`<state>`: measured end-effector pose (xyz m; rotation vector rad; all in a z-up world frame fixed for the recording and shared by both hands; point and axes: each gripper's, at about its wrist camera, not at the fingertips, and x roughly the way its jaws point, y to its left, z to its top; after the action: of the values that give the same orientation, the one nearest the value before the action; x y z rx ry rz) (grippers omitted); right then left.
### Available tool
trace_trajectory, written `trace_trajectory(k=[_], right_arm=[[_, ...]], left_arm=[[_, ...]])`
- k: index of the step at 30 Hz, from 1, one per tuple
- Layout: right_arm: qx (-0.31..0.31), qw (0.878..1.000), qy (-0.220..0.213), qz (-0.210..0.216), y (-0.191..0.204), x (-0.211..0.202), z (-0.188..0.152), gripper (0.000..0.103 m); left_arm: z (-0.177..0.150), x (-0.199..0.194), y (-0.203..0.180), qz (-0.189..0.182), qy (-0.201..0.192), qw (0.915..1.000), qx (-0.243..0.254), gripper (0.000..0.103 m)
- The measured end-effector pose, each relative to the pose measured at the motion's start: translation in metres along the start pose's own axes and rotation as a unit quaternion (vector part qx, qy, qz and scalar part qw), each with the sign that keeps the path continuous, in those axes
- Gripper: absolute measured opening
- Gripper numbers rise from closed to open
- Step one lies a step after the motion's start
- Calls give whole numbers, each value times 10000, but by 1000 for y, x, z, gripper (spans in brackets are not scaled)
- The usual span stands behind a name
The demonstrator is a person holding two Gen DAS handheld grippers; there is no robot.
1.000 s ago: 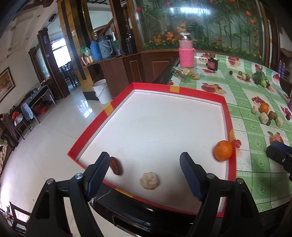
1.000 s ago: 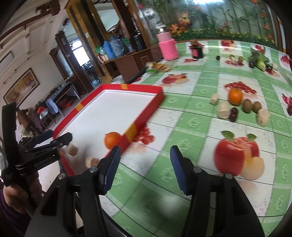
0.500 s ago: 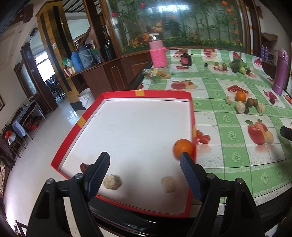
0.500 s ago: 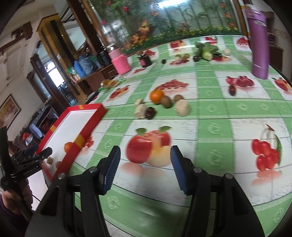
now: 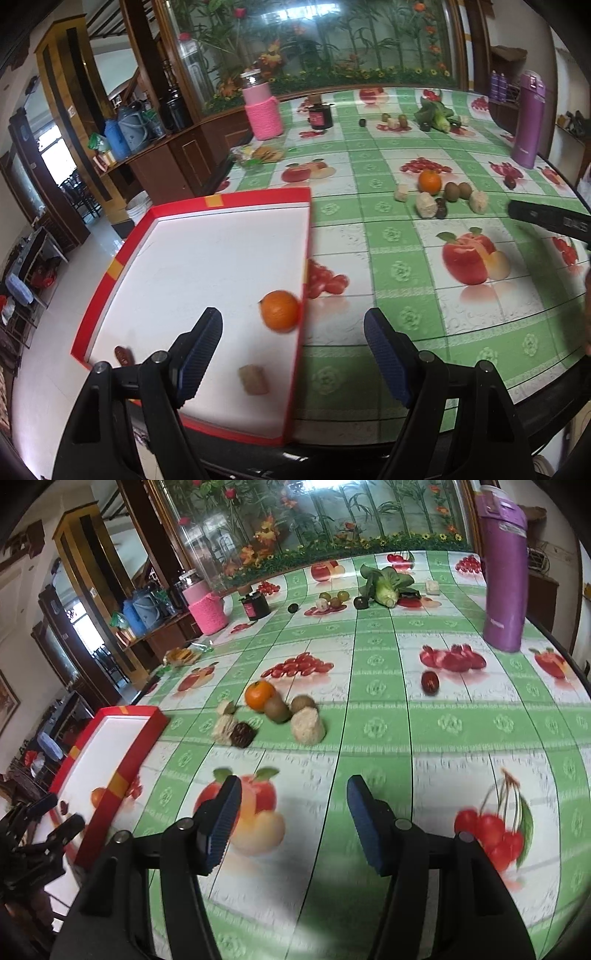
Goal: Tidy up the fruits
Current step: 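Move both grippers back over the remaining foods on the table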
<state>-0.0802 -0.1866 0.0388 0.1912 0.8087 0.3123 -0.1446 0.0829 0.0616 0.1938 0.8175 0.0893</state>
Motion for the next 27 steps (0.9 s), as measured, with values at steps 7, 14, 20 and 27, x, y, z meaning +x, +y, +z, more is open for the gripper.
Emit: trace_trajectory(k=[7, 14, 20, 27], right_arm=[[-535, 9968, 280, -525, 15, 55, 31, 55], [-652, 9947, 392, -698, 15, 73, 30, 31], [176, 9991, -38, -371, -14, 50, 42, 31], [1125, 9932, -97, -270, -47, 43, 50, 31]], left_arm=[[31, 11, -18, -471, 37, 9989, -21, 79], [52, 41, -50, -890, 250, 9957, 52, 79], [66, 72, -82, -983, 447, 9936, 329, 79], [82, 97, -93, -958, 616, 9928, 362, 78]])
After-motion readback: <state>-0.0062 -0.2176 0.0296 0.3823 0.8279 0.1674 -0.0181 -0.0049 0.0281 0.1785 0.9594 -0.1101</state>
